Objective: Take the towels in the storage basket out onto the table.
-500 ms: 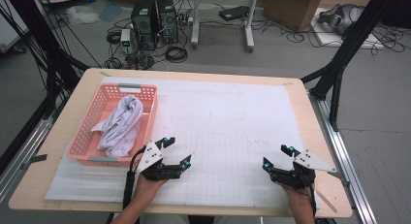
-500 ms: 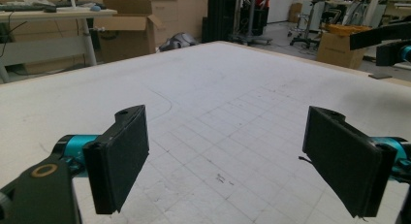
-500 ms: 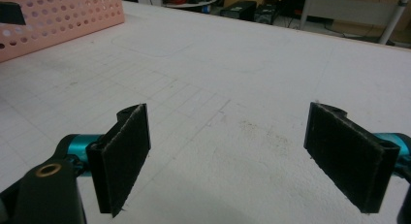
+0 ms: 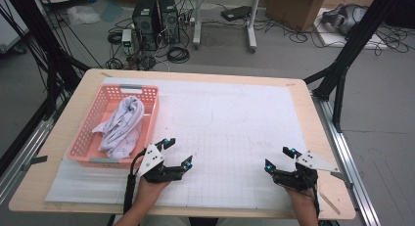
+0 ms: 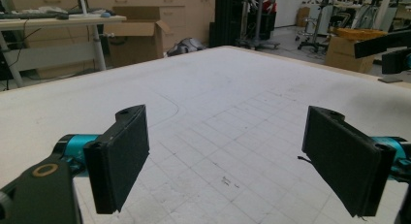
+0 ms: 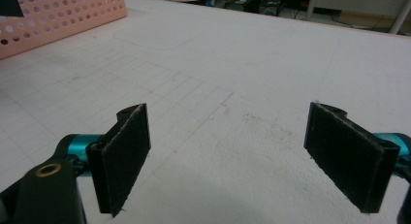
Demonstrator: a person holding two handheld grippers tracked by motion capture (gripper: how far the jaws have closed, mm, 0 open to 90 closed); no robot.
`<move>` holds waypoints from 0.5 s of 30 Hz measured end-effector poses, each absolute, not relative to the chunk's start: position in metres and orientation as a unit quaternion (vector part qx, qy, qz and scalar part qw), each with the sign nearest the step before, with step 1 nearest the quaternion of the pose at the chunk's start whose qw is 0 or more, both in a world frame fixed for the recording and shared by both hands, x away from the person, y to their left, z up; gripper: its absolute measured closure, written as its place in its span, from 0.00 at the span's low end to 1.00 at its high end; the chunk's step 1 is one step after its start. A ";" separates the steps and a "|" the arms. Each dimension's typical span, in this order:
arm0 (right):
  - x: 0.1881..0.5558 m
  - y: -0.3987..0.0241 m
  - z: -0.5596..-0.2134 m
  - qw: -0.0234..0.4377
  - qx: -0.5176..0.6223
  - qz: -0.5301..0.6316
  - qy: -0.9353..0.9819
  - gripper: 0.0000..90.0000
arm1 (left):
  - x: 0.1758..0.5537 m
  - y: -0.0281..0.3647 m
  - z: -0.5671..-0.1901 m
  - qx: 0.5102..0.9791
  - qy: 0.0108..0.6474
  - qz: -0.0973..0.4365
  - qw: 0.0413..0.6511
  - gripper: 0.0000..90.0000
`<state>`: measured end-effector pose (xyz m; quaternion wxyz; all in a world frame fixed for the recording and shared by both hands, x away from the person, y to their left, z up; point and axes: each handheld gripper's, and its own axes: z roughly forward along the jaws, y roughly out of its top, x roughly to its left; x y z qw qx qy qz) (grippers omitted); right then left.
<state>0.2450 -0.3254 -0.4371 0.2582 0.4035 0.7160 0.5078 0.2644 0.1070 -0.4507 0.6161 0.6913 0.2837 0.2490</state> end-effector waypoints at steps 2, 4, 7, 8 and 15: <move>0.245 -0.325 -0.437 0.261 0.402 0.505 0.717 0.17 | 0.265 0.108 -0.451 0.691 0.281 0.243 0.621 0.18; 0.246 -0.325 -0.438 0.259 0.403 0.503 0.719 0.17 | 0.265 0.109 -0.451 0.688 0.282 0.240 0.625 0.18; 0.248 -0.324 -0.438 0.260 0.404 0.502 0.719 0.17 | 0.265 0.109 -0.451 0.685 0.283 0.241 0.626 0.18; 0.248 -0.323 -0.438 0.261 0.402 0.502 0.720 0.17 | 0.264 0.109 -0.451 0.686 0.281 0.244 0.625 0.18; 0.249 -0.322 -0.438 0.262 0.399 0.499 0.723 0.17 | 0.264 0.109 -0.451 0.686 0.280 0.244 0.625 0.18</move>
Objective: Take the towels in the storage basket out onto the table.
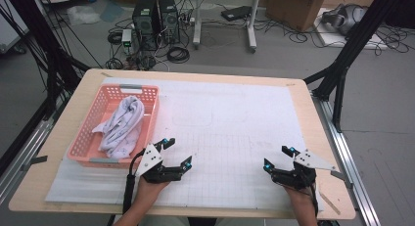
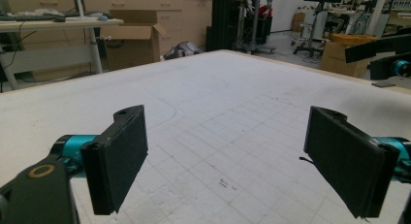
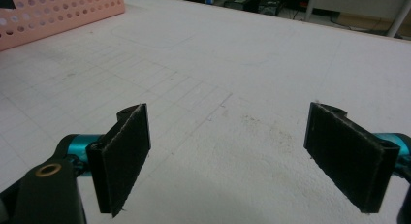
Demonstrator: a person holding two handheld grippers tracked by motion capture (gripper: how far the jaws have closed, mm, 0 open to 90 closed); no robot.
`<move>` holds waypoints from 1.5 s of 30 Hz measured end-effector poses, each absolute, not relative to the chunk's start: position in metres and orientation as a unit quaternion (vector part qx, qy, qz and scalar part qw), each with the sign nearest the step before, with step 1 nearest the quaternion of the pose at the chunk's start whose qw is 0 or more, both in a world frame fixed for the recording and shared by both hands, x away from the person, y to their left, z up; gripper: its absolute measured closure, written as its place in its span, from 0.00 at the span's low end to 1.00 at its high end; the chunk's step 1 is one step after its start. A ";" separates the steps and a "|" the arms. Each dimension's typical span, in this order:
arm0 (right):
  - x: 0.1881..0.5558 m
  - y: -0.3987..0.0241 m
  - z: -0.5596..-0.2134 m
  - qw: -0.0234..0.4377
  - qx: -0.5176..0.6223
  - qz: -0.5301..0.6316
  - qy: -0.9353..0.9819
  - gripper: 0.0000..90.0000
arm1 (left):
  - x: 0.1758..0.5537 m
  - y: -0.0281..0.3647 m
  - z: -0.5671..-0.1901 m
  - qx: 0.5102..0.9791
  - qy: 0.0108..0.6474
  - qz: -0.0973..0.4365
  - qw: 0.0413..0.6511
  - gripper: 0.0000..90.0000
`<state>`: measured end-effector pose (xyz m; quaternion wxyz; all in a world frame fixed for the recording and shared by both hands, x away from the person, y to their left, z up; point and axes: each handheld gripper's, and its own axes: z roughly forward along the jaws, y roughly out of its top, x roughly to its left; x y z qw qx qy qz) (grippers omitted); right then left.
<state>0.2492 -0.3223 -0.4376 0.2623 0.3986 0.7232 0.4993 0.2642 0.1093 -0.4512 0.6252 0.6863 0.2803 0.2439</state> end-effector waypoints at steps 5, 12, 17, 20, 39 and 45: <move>0.248 -0.324 -0.437 0.265 0.397 0.498 0.724 0.17 | 0.265 0.111 -0.451 0.683 0.283 0.233 0.631 0.22; 0.250 -0.324 -0.437 0.261 0.394 0.504 0.723 0.17 | 0.260 0.111 -0.439 0.679 0.280 0.226 0.640 0.22; 0.251 -0.324 -0.437 0.262 0.390 0.504 0.725 0.17 | 0.255 0.106 -0.426 0.688 0.268 0.212 0.640 0.18; 0.250 -0.324 -0.436 0.266 0.390 0.504 0.724 0.17 | 0.253 0.106 -0.414 0.685 0.263 0.205 0.648 0.18; 0.252 -0.322 -0.436 0.267 0.389 0.495 0.729 0.17 | 0.265 0.169 -0.339 0.643 0.302 0.231 0.664 0.18; 0.250 -0.324 -0.435 0.269 0.390 0.494 0.729 0.17 | 0.281 0.191 -0.335 0.647 0.321 0.245 0.647 0.18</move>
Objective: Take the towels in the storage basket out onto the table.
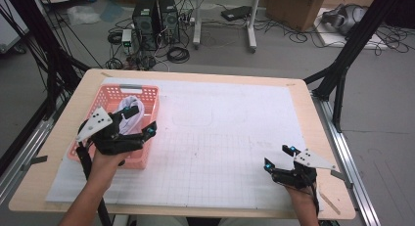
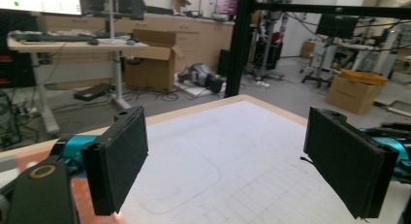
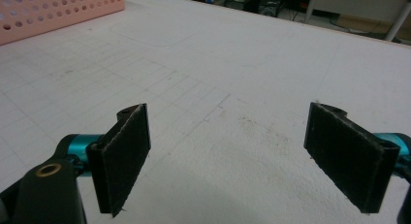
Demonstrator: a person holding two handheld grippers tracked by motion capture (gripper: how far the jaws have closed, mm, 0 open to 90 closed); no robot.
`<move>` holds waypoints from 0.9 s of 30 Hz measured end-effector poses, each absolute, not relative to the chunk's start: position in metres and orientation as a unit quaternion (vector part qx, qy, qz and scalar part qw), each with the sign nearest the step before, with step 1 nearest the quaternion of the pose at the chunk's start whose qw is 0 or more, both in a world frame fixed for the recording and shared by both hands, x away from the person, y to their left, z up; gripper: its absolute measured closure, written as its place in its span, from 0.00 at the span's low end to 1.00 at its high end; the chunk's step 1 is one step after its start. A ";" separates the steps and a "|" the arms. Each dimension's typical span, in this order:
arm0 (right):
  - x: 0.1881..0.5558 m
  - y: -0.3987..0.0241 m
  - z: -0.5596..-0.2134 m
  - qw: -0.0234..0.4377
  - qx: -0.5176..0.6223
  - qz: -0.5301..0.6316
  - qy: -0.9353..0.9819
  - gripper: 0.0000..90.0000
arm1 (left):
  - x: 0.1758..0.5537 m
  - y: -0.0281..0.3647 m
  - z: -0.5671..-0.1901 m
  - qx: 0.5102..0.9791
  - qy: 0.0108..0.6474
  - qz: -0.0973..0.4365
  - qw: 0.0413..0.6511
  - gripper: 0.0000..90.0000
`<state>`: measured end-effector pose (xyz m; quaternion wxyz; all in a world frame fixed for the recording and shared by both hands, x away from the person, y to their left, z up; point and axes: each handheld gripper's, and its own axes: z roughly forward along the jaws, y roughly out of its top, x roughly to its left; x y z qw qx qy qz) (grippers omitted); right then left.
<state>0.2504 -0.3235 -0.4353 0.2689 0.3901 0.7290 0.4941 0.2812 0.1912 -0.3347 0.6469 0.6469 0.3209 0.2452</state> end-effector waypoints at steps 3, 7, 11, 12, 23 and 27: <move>0.250 -0.324 -0.435 0.268 0.392 0.494 0.728 0.17 | 0.290 0.199 -0.336 0.652 0.328 0.250 0.636 0.18; 0.249 -0.324 -0.435 0.269 0.391 0.493 0.729 0.17 | 0.303 0.209 -0.339 0.661 0.347 0.259 0.613 0.18; 0.248 -0.323 -0.435 0.270 0.393 0.491 0.729 0.17 | 0.319 0.224 -0.342 0.665 0.376 0.260 0.591 0.18; 0.248 -0.323 -0.435 0.270 0.393 0.491 0.729 0.17 | 0.322 0.227 -0.343 0.665 0.382 0.261 0.587 0.18; 0.247 -0.324 -0.435 0.271 0.394 0.488 0.730 0.17 | 0.349 0.248 -0.362 0.699 0.430 0.236 0.520 0.18; 0.248 -0.323 -0.435 0.273 0.391 0.487 0.732 0.17 | 0.357 0.249 -0.370 0.714 0.452 0.230 0.483 0.19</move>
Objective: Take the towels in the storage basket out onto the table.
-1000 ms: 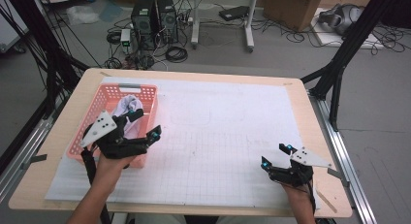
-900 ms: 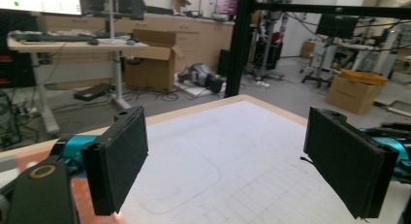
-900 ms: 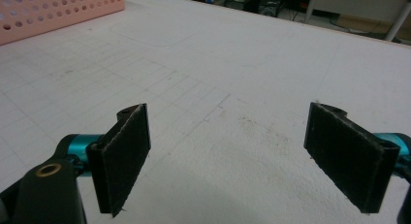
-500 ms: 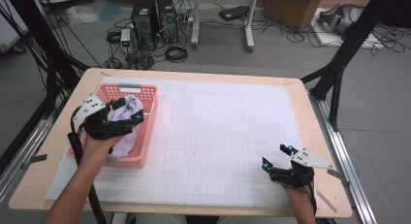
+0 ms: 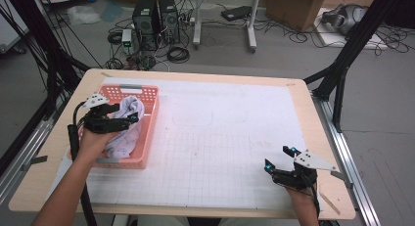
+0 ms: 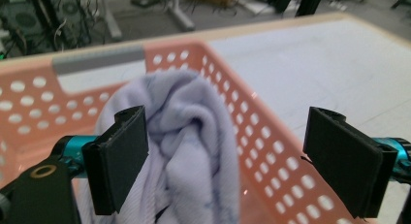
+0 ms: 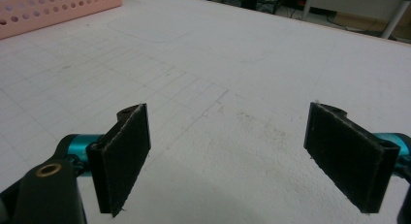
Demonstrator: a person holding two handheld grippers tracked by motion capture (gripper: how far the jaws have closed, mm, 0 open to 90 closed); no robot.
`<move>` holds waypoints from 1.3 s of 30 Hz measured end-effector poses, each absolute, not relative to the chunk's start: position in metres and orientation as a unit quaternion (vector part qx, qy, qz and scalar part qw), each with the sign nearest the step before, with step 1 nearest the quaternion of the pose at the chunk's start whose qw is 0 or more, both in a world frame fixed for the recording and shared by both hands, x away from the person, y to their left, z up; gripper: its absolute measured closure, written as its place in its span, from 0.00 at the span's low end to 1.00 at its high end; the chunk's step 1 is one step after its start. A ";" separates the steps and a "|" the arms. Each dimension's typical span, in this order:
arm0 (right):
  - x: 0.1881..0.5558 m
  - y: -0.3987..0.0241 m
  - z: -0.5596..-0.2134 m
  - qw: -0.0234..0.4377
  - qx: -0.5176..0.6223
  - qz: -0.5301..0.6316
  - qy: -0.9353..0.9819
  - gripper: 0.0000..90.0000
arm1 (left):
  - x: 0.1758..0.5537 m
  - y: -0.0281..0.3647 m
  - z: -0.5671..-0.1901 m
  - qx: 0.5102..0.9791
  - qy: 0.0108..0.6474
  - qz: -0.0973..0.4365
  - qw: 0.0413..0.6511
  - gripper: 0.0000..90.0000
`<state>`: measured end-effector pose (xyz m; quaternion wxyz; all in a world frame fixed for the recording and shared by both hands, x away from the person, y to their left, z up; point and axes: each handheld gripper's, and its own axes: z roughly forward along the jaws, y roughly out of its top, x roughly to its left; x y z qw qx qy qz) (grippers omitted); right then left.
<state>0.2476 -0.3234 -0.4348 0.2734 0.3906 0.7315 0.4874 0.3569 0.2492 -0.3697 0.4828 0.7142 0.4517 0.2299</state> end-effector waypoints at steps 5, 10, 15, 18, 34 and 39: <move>0.247 -0.323 -0.435 0.272 0.392 0.489 0.730 0.17 | 0.366 0.250 -0.379 0.731 0.480 0.222 0.431 0.20; 0.247 -0.324 -0.435 0.271 0.394 0.488 0.730 0.17 | 0.373 0.250 -0.387 0.753 0.487 0.211 0.389 0.20; 0.246 -0.324 -0.435 0.271 0.391 0.488 0.732 0.17 | 0.377 0.255 -0.393 0.762 0.499 0.230 0.342 0.23; 0.246 -0.324 -0.435 0.271 0.391 0.488 0.732 0.17 | 0.381 0.258 -0.396 0.758 0.513 0.241 0.321 0.15; 0.246 -0.322 -0.436 0.269 0.388 0.483 0.737 0.17 | 0.390 0.259 -0.414 0.778 0.534 0.180 0.277 0.22; 0.245 -0.322 -0.435 0.270 0.390 0.482 0.737 0.17 | 0.388 0.264 -0.409 0.787 0.521 0.167 0.286 0.49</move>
